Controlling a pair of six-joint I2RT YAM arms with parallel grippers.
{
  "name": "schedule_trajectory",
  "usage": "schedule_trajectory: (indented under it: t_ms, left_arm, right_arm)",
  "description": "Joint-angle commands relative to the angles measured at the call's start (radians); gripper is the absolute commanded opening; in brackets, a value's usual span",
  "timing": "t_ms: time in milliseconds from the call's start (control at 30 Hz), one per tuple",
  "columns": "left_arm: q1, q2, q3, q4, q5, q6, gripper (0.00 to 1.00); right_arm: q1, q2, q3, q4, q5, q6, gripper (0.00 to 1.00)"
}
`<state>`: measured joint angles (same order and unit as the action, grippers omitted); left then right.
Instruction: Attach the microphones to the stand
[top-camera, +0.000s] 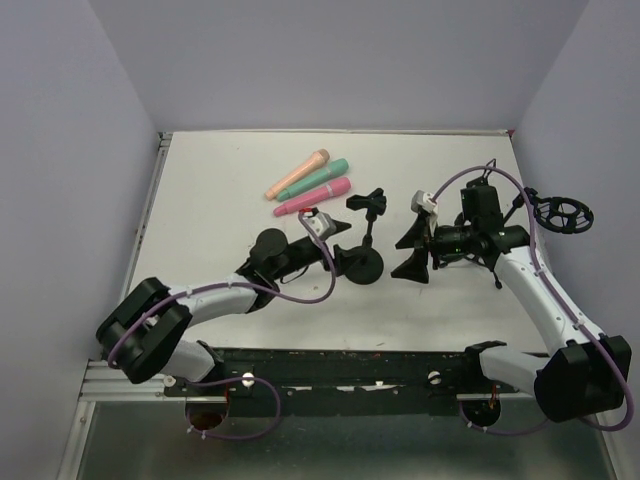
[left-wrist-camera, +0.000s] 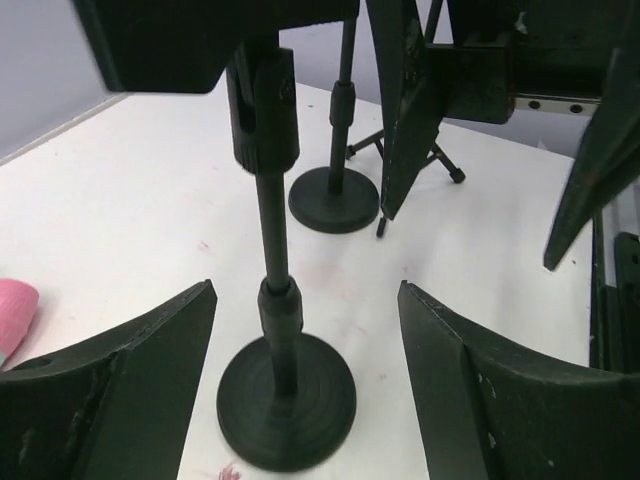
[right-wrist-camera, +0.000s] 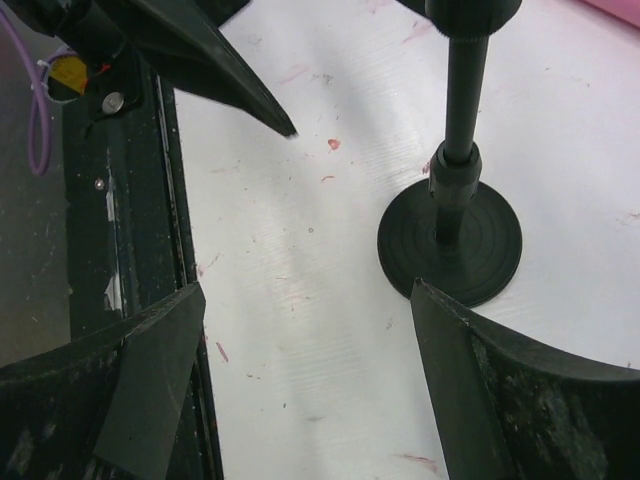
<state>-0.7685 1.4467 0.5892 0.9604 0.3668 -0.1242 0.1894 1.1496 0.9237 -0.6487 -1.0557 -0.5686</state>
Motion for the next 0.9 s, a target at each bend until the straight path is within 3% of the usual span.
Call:
schedule_trajectory:
  t_ms: [0, 100, 233, 300, 367, 533, 700, 867]
  left_arm:
    - [0.07, -0.179, -0.065, -0.197, 0.099, -0.026, 0.82]
    - [0.177, -0.273, -0.01, -0.545, 0.11, -0.089, 0.82]
    - [0.337, -0.325, 0.093, -0.843, 0.095, -0.092, 0.84]
    - [0.402, -0.298, 0.183, -0.958, 0.055, -0.062, 0.89]
    - [0.455, -0.197, 0.324, -1.139, -0.029, -0.043, 0.95]
    - [0.522, 0.169, 0.807, -1.515, -0.107, 0.079, 0.93]
    - [0.522, 0.479, 1.205, -1.699, -0.184, 0.173, 0.91]
    - [0.52, 0.696, 1.483, -1.792, -0.226, 0.219, 0.89]
  right_arm:
    - [-0.011, -0.022, -0.054, 0.041, -0.032, -0.047, 0.92]
    - [-0.016, -0.025, -0.075, 0.055, -0.004, -0.054, 0.92]
    - [-0.016, -0.025, -0.075, 0.057, -0.004, -0.059, 0.92]
    - [-0.016, -0.025, -0.075, 0.055, -0.013, -0.062, 0.92]
    - [-0.016, -0.025, -0.077, 0.055, -0.013, -0.065, 0.92]
    - [-0.016, -0.025, -0.079, 0.052, 0.006, -0.068, 0.92]
    - [-0.016, -0.014, -0.082, 0.052, 0.025, -0.077, 0.92]
    - [-0.016, 0.009, -0.075, 0.04, 0.031, -0.089, 0.92]
